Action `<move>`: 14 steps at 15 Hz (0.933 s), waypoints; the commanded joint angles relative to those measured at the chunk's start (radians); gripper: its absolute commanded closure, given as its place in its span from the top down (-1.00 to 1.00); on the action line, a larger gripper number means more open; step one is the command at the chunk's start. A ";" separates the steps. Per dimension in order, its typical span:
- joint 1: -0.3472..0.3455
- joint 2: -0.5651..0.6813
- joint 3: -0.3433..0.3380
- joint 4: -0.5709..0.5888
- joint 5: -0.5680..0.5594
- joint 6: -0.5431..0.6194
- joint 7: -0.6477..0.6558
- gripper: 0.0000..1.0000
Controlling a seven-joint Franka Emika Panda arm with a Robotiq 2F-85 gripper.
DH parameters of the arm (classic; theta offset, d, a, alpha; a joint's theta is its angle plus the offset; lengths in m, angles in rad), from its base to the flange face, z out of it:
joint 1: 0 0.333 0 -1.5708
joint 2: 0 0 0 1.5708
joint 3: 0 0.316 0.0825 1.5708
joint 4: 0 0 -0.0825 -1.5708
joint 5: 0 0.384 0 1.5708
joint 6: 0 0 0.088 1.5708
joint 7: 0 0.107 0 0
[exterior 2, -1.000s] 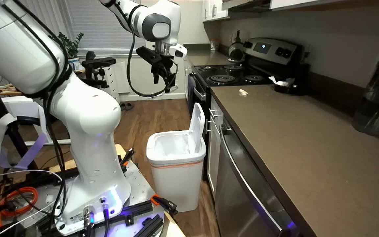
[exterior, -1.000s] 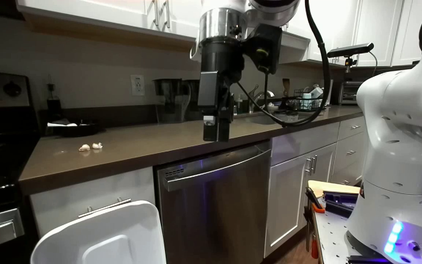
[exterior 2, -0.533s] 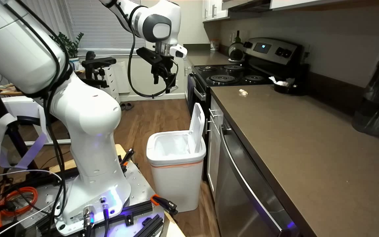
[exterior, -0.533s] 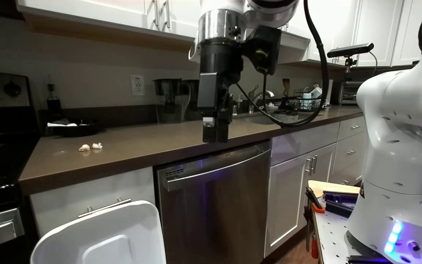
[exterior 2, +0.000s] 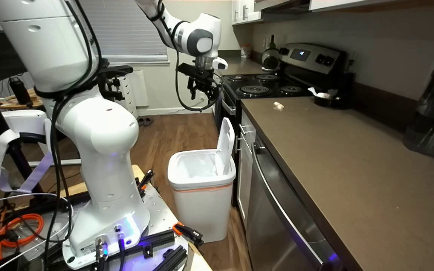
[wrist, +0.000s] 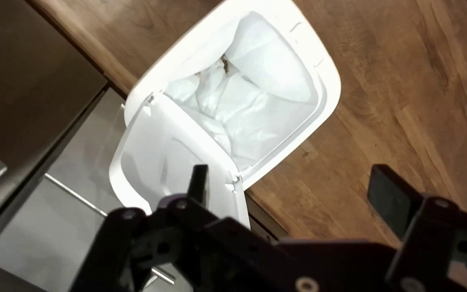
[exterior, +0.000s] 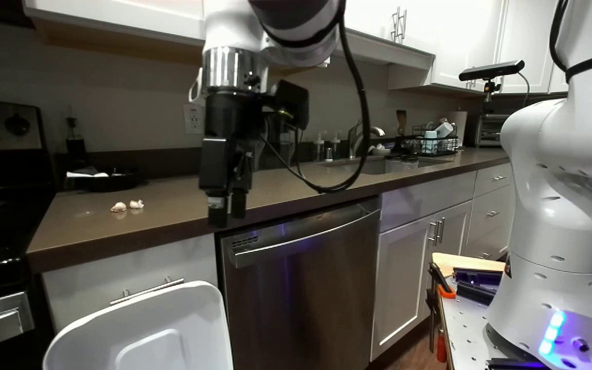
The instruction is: Place one clove of garlic from the countertop into the white bin
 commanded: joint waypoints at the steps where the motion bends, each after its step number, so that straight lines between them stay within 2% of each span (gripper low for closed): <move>1: -0.032 0.226 0.010 0.249 -0.086 -0.022 -0.078 1.00; 4: -0.057 0.351 0.017 0.443 -0.069 -0.070 -0.110 1.00; 7: -0.066 0.441 0.017 0.598 -0.111 -0.124 -0.109 1.00; 14: -0.048 0.593 -0.022 0.857 -0.337 -0.213 -0.099 1.00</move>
